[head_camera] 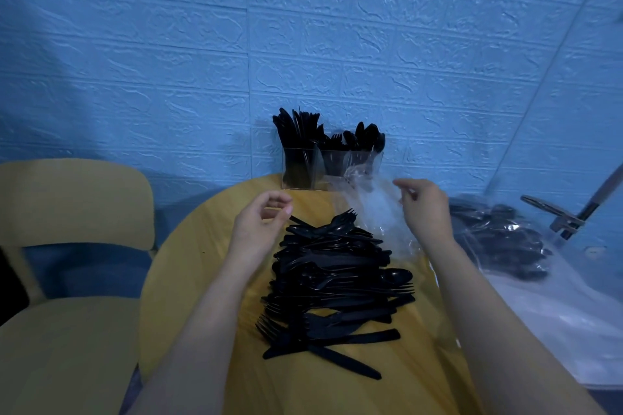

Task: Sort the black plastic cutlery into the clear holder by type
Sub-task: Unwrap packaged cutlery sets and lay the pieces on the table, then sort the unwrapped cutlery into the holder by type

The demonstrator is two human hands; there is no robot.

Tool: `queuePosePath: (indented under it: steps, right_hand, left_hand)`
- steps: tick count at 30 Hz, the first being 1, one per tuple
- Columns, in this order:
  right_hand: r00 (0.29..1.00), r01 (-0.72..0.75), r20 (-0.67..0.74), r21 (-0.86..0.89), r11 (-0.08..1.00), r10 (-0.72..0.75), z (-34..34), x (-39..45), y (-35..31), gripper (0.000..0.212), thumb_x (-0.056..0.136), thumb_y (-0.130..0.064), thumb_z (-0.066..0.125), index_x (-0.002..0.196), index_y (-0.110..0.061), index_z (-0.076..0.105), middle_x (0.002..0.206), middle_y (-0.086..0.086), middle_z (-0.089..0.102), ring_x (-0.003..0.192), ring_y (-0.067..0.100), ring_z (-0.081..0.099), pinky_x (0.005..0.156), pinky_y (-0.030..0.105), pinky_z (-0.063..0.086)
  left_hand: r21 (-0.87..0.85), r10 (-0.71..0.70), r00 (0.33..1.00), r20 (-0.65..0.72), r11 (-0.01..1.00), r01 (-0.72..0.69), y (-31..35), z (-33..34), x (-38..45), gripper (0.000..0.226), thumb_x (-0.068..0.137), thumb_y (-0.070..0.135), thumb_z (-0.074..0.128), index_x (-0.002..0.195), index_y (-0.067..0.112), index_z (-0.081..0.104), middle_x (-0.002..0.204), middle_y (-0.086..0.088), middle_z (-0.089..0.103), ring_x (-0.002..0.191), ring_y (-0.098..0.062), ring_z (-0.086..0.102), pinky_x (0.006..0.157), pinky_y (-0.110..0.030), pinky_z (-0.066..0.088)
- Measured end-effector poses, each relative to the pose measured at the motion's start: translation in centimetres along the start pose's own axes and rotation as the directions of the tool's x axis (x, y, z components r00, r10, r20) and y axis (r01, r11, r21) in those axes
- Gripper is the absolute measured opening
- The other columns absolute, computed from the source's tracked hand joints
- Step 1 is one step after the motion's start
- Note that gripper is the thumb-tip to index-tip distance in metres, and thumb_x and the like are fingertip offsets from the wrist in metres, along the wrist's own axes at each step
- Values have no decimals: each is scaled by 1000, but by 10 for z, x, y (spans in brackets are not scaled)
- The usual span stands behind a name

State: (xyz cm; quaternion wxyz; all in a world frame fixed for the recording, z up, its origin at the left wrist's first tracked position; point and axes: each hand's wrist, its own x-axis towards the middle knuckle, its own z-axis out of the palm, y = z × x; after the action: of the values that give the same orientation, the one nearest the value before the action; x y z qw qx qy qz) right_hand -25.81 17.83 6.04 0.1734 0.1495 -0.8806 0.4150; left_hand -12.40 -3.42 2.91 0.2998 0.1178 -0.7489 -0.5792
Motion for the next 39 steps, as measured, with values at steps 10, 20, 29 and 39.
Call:
queuePosePath:
  steps: [10,20,29,39]
  right_hand:
    - [974,22,206,-489,872,91,11,7,12,36,100,-33,38,120,-17,63,134,10,50,124,30,41,104,42,25]
    - [859,445,347,-143,884,-377,-34,-54,-14,25,92,-22,61,112,-10,68,117,6,62,113,23,52,94,19,28]
    - [557,621,717,-25,783,-418,-30,-149,-6,81,72,-76,38,142,-36,38,145,-24,22,133,-11,2,110,11,-6]
    - [627,511,679,13,860,-382,-9,-129,0,45,93,-39,54,137,-31,48,149,-14,34,141,0,16,112,17,7]
  left_hand:
    - [156,59,997,52,985,-66,-1,4,-4,22,90,15,61,79,34,60,93,17,64,85,5,56,66,-2,39]
    - [100,52,999,-8,994,-51,3,-2,-12,23,91,13,60,81,34,60,91,16,63,87,6,55,76,-10,40]
    - [406,-24,877,480,892,-198,22,-43,-93,33,82,25,69,105,45,57,125,19,45,120,1,39,105,-21,30]
    - [515,-33,880,474,821,-247,-7,-45,-101,41,87,17,67,124,32,57,134,15,31,126,-1,31,104,-12,22]
